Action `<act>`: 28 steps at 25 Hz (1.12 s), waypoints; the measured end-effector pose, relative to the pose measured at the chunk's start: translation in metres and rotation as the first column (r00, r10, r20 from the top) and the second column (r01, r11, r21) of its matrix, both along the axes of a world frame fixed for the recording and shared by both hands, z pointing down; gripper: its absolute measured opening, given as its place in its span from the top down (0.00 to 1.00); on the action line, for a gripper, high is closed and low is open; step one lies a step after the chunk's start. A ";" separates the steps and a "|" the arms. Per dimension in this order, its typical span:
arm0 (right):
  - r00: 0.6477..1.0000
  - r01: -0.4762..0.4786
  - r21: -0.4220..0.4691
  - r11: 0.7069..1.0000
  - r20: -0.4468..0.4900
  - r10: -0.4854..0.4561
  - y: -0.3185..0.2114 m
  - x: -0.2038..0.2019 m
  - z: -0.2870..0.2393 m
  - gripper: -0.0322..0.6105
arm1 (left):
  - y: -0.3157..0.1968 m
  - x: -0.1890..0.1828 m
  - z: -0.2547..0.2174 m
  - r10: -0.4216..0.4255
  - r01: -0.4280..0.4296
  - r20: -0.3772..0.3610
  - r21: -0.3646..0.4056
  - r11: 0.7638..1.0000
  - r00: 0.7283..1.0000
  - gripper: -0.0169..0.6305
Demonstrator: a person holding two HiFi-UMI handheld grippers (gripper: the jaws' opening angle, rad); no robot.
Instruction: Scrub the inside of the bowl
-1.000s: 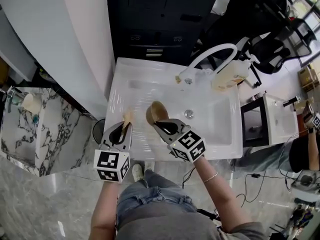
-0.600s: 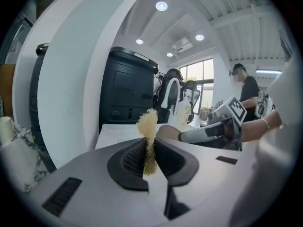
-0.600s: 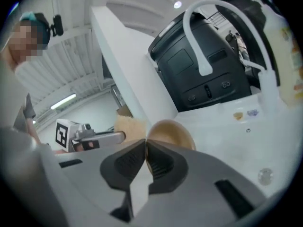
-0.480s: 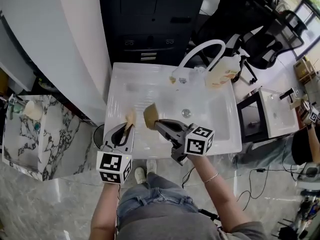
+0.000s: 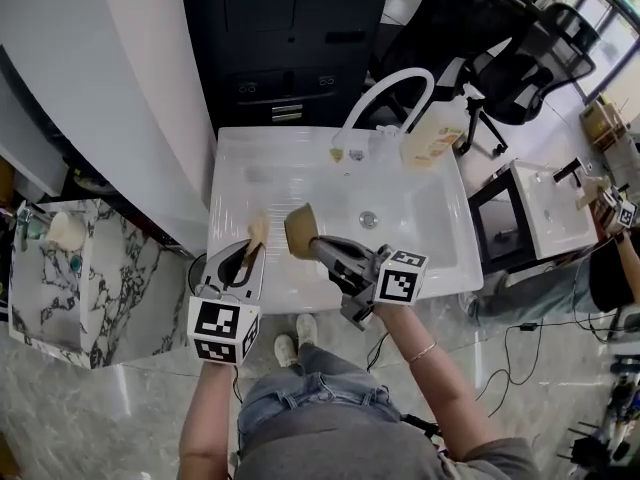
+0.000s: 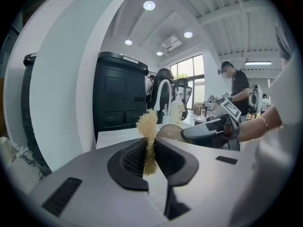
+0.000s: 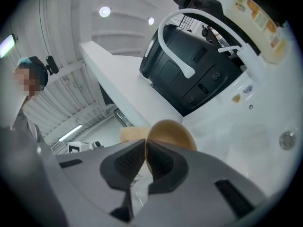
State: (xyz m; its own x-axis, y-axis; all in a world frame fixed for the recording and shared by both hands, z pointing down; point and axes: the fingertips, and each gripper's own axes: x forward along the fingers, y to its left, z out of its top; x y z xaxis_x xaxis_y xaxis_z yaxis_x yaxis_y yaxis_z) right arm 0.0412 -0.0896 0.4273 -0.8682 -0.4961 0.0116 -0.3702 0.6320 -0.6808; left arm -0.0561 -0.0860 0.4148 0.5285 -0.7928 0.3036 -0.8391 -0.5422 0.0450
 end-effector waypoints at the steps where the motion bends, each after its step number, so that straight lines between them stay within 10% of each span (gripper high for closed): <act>1: 1.000 0.004 0.004 1.000 -0.013 -0.004 0.001 -0.001 0.001 0.92 | 0.000 0.002 -0.002 0.012 -0.013 0.009 0.005 1.000 1.000 0.90; 10: 1.000 0.014 0.001 1.000 -0.011 -0.014 0.004 -0.007 -0.001 0.92 | 0.001 0.039 -0.017 0.199 -0.209 0.171 0.047 0.977 0.965 0.90; 15: 1.000 0.002 -0.004 1.000 -0.013 -0.002 0.001 -0.003 0.000 0.92 | 0.011 0.063 -0.022 0.308 -0.361 0.409 0.058 0.931 0.859 0.90; 21: 0.998 0.007 0.006 1.000 -0.062 -0.007 -0.002 -0.004 0.007 0.92 | 0.017 0.083 -0.003 0.384 -0.490 0.649 -0.020 0.872 0.657 0.90; 28: 0.990 0.067 0.036 0.997 -0.124 -0.062 0.000 0.001 0.016 0.92 | 0.000 0.086 0.008 0.426 -0.499 0.647 -0.082 0.863 0.632 0.90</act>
